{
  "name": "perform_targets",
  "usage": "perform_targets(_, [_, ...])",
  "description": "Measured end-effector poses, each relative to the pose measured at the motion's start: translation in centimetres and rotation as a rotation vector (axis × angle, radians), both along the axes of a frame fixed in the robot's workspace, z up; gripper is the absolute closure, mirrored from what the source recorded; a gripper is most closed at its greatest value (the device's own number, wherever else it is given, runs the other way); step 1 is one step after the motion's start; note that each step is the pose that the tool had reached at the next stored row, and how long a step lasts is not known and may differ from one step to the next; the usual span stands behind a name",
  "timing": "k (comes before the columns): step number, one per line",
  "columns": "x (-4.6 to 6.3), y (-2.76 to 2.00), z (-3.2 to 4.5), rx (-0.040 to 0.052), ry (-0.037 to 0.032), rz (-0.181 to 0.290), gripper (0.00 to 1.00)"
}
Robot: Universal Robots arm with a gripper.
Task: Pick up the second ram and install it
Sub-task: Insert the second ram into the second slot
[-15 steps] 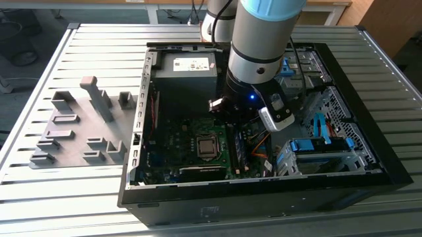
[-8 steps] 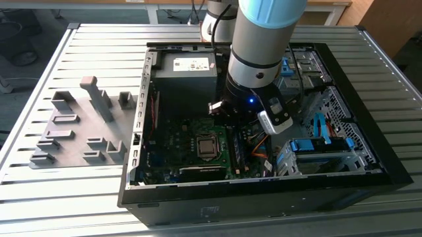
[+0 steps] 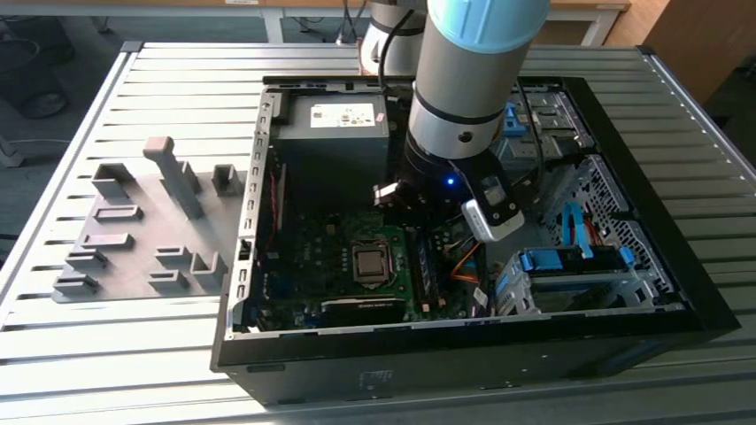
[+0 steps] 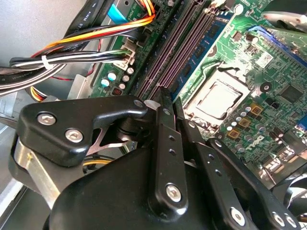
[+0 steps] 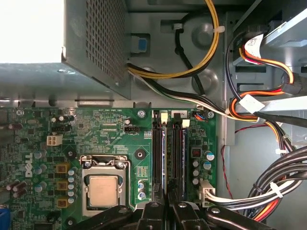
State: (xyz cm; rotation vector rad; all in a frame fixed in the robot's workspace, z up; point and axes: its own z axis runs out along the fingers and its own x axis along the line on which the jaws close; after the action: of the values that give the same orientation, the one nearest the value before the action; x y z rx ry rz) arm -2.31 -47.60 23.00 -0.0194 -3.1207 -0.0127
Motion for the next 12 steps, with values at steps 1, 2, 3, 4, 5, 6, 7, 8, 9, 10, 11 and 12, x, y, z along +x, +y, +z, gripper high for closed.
perform_targets(1, [0.0, 0.0, 0.0, -0.0001, 0.0, 0.0, 0.86])
perform_targets(2, [0.0, 0.0, 0.0, 0.0, 0.0, 0.0, 0.86])
perform_targets(3, [0.0, 0.0, 0.0, 0.0, 0.0, 0.0, 0.86])
perform_targets(4, [0.0, 0.0, 0.0, 0.0, 0.0, 0.0, 0.86])
perform_targets(5, [0.0, 0.0, -0.01, 0.0001, 0.0, 0.0, 0.86])
perform_targets(6, [0.0, 0.0, -0.04, 0.0002, -0.0001, 0.0, 0.86])
perform_targets(7, [0.0, 0.01, -0.14, 0.0006, -0.0002, 0.0, 0.86])
perform_targets(8, [0.0, 0.01, -0.27, 0.0004, -0.0001, 0.0, 0.86])
perform_targets(9, [0.0, 0.0, -0.39, 0.0, 0.0, 0.0, 0.86])
perform_targets(10, [0.0, 0.0, -0.54, 0.0003, 0.0, 0.0, 0.86])
perform_targets(11, [0.0, 0.0, -0.68, 0.0003, 0.0, -0.001, 0.86])
perform_targets(12, [0.0, 0.0, -0.78, 0.0002, 0.0, -0.002, 0.86])
